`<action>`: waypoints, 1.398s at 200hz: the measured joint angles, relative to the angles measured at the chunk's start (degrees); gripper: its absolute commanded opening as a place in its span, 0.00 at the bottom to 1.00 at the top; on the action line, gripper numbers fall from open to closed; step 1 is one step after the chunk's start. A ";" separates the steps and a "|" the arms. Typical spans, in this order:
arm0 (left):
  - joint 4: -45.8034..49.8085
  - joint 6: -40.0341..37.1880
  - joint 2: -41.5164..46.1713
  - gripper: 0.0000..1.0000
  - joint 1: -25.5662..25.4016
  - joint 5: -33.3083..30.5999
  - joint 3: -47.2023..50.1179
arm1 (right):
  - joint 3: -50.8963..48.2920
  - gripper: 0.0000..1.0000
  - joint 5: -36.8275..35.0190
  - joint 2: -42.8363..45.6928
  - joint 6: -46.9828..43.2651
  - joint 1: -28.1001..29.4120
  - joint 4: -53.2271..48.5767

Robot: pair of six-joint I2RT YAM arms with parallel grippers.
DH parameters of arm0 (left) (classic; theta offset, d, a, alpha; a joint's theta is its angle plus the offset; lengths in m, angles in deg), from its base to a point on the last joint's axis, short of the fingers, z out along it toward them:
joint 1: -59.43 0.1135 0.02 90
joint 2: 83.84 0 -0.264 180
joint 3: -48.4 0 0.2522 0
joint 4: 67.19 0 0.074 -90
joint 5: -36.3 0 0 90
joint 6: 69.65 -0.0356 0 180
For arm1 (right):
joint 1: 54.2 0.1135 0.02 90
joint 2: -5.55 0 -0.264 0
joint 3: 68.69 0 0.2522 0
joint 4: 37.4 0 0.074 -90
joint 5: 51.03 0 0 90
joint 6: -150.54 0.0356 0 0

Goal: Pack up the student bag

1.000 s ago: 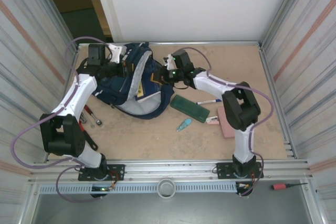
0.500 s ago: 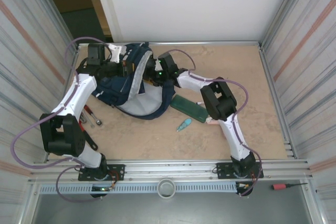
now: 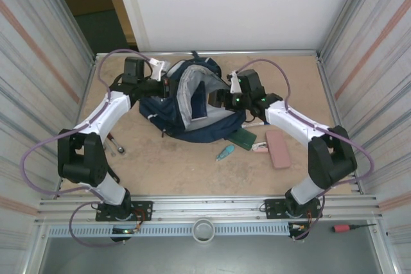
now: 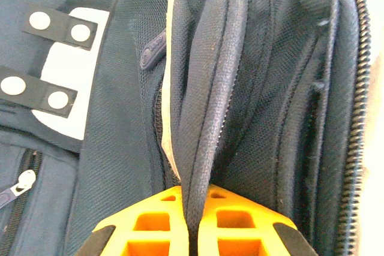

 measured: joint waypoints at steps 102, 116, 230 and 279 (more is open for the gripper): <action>-4.87 7.17 -0.28 0.00 2.97 -6.16 2.25 | 26.67 0.65 9.62 -23.93 -0.94 2.32 0.11; -5.31 8.50 0.15 0.00 4.48 -7.48 2.82 | 29.70 0.65 12.31 -26.51 0.90 3.04 2.80; -9.97 14.45 -2.38 0.00 2.36 -18.97 3.80 | 3.67 0.66 9.86 -6.67 -0.02 -7.15 -0.13; -13.99 20.33 -6.60 0.00 -3.52 -27.12 3.56 | -2.84 0.66 7.72 -4.00 -1.14 -7.28 -2.58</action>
